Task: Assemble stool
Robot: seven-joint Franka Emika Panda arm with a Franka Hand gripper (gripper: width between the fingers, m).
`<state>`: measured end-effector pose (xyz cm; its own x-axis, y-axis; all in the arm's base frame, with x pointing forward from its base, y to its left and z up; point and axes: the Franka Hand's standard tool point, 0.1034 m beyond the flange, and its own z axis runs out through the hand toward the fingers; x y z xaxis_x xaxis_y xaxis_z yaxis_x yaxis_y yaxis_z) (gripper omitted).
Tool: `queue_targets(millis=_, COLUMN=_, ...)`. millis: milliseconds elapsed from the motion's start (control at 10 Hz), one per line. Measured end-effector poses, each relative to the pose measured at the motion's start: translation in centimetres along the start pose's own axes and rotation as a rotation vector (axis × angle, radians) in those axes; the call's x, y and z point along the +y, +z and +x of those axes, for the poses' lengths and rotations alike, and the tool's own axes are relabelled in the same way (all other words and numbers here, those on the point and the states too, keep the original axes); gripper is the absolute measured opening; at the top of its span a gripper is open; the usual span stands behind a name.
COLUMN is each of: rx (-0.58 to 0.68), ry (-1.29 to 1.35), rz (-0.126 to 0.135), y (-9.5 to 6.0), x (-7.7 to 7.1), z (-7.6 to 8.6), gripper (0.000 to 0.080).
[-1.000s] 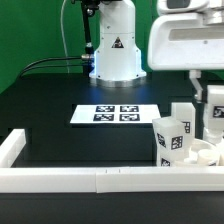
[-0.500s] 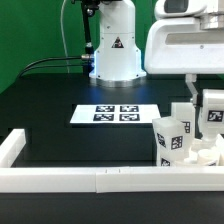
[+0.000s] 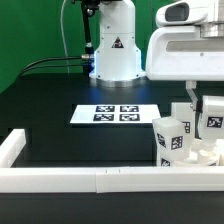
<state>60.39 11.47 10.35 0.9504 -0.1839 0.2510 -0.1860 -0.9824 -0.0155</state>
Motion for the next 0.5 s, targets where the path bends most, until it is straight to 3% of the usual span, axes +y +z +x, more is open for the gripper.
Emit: queue_targets(millis=500, rx=-0.019, ry=-0.013, rz=-0.012, y=1.5, x=-0.1, z=-1.1, gripper=0.0334)
